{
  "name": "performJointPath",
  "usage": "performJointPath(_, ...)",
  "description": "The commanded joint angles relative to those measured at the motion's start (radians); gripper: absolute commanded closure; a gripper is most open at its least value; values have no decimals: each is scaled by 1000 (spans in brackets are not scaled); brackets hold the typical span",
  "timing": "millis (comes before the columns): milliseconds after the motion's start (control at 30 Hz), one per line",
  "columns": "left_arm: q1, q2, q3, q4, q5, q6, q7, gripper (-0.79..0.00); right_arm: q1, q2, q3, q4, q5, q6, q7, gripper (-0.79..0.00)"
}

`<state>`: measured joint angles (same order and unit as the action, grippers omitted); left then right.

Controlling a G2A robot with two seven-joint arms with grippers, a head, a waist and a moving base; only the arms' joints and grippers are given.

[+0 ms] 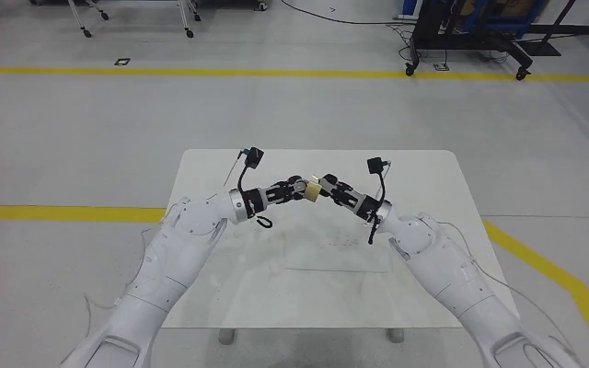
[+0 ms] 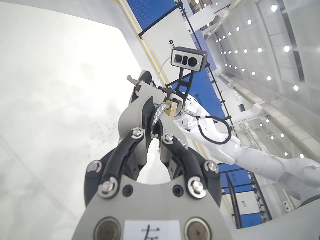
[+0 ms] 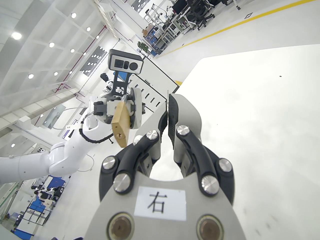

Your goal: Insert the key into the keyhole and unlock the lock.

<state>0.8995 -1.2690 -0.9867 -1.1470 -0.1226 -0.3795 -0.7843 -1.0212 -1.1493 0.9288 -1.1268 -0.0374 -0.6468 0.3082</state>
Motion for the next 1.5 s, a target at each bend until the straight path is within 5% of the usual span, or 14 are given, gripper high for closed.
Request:
performJointPath(0,2,0,0,-2,3,0,0,0,-1,1,1,-1,0,0,1,0)
performJointPath(267,13,3,-8,-4,9,22,15,0,-2,0,1,-3,1,3,-1,0)
performJointPath(533,12,12,-75,50,-98,22,-12,0,-1,-7,28,-58,-4,110,-35,0)
performJointPath(967,0,11,-67,75,-200,65,-181,0,10,-31,41,-94,14,90,-106,0)
performJointPath(1467,-30,1,-59,146,-292,156,-221,0,62,-64,-25,-27,31,-7,74,0)
